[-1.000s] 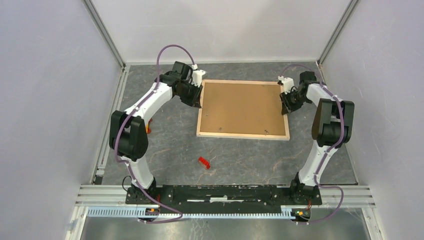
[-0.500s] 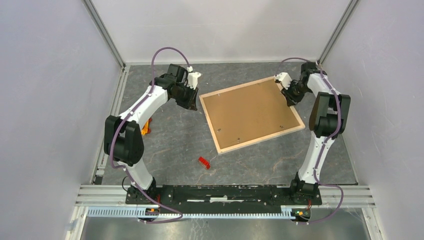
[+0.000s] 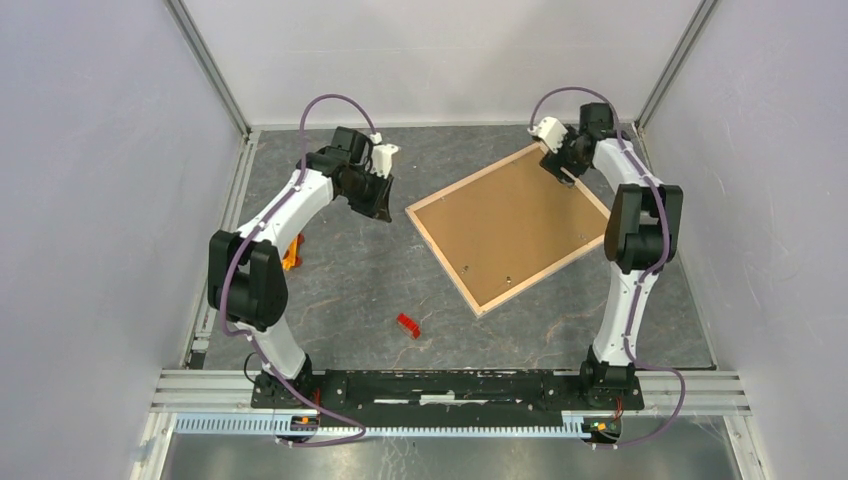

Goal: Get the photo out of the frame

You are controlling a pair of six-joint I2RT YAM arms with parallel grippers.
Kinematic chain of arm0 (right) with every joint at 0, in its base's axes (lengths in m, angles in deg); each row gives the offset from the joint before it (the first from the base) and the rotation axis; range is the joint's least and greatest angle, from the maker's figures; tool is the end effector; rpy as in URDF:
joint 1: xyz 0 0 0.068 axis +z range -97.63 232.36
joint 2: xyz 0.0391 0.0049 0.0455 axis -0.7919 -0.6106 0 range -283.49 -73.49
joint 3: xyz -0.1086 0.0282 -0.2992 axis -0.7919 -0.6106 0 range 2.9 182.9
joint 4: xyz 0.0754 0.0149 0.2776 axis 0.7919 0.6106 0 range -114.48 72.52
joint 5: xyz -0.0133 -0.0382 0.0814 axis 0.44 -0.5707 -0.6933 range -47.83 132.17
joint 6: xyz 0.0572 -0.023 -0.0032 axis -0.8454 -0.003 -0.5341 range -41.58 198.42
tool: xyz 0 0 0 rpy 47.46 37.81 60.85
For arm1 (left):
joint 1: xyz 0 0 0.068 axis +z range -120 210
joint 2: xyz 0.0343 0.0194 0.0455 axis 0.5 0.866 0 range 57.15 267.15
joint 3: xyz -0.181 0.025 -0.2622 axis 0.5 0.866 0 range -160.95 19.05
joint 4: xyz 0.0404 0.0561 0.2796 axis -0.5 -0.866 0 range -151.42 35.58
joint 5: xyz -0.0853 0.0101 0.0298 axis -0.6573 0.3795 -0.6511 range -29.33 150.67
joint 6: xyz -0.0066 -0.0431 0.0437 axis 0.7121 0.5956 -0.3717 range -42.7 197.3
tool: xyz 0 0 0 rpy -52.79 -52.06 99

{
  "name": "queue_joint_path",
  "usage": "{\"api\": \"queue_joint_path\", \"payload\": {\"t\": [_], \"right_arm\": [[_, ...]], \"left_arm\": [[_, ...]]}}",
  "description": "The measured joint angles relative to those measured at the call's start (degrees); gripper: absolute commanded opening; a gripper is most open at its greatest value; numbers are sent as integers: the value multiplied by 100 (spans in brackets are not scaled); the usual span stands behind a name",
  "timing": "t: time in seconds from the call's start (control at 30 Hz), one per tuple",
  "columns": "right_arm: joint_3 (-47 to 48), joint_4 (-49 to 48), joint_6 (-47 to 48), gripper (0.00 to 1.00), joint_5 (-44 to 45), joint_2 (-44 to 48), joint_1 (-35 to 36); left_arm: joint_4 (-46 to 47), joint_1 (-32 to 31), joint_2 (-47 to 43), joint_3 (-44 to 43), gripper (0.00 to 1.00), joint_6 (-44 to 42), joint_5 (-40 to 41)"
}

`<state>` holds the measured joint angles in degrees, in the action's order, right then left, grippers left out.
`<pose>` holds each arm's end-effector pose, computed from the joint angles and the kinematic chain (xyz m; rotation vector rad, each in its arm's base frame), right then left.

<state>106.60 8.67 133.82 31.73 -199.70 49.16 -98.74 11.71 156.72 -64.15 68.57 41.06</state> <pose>0.5468 -0.0221 0.2172 -1.1756 2.2382 -0.1806 0.3831 -0.1431 0.2990 0.7263 2.5162 -0.5079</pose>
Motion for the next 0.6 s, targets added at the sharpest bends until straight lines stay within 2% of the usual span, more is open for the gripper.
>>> {"api": "queue_joint_path", "payload": {"t": [0.13, 0.23, 0.3, 0.43, 0.6], "right_arm": [[-645, -192, -896, 77, -98, 758, 632], [-1335, -310, -1687, 75, -365, 1506, 1322], [-1639, -404, -2140, 75, -562, 1784, 2037], [-2050, -568, -2872, 74, -782, 1897, 2763], [-2157, -575, -3447, 73, -793, 1744, 3110]], "left_arm": [[39, 232, 52, -136, 2, 221, -74], [98, 459, 107, -243, 2, 407, -98], [140, 581, 157, -332, 2, 496, -98], [188, 748, 208, -409, 2, 570, -101], [223, 850, 208, -407, 2, 748, -149]]}}
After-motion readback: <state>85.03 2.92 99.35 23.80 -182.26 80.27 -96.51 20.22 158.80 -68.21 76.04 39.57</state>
